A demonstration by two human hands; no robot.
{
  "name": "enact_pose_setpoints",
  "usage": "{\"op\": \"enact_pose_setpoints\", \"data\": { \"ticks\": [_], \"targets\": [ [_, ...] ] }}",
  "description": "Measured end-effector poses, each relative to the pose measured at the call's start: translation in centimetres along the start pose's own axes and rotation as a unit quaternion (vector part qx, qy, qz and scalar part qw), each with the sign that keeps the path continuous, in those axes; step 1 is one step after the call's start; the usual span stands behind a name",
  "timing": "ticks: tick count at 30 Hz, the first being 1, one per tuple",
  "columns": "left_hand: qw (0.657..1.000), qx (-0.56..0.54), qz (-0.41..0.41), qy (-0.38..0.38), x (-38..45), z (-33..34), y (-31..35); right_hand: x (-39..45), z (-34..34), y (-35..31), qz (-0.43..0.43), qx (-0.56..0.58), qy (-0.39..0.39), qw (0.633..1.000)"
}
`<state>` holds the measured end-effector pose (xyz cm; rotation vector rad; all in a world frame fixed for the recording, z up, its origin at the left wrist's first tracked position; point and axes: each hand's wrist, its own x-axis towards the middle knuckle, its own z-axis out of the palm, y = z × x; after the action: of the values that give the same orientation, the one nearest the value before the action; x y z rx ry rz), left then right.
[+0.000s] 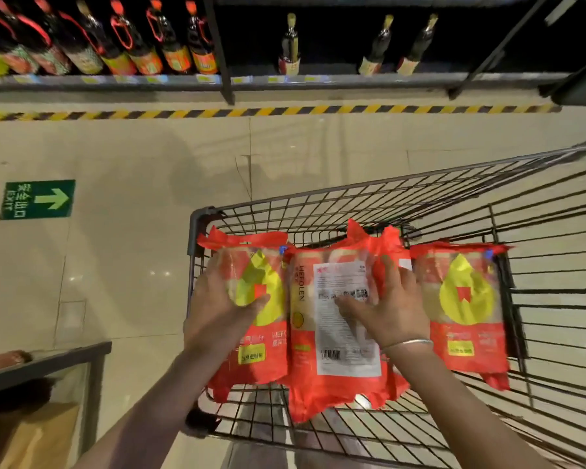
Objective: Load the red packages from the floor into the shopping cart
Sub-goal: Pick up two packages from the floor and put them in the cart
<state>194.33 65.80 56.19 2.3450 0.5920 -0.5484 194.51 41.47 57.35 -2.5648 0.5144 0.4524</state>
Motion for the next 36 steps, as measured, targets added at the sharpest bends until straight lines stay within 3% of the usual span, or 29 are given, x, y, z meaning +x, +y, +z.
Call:
{"op": "enact_pose_setpoints", "data": {
  "ticks": [5, 8, 16, 26, 33, 36],
  "targets": [
    [0.974, 0.125, 0.184, 0.041, -2.7, -5.1, 7.4, -2.6, -6.0, -1.0, -0.083, -0.075, 0.165, 0.98],
    [0.932, 0.187, 0.302, 0.077, -5.2, -7.2, 12.5, -5.1, -10.9, -1.3, -0.096, -0.09, 0.255, 0.958],
    [0.809, 0.24, 0.532, 0.066, -15.3, -6.6, 26.3, -14.5, -22.9, 4.8, 0.014, -0.144, 0.402, 0.904],
    [0.624, 0.192, 0.757, 0.023, -36.3, 6.5, 36.7, -32.7, -31.2, 22.7, 0.217, -0.182, 0.523, 0.804],
    [0.525, 0.168, 0.834, -0.031, -53.6, 18.3, 37.7, -46.5, -32.1, 36.3, 0.317, -0.179, 0.557, 0.746],
    [0.457, 0.177, 0.871, -0.041, -59.8, 23.1, 37.1, -52.0, -31.3, 40.6, 0.372, -0.18, 0.556, 0.721]
  ]
}}
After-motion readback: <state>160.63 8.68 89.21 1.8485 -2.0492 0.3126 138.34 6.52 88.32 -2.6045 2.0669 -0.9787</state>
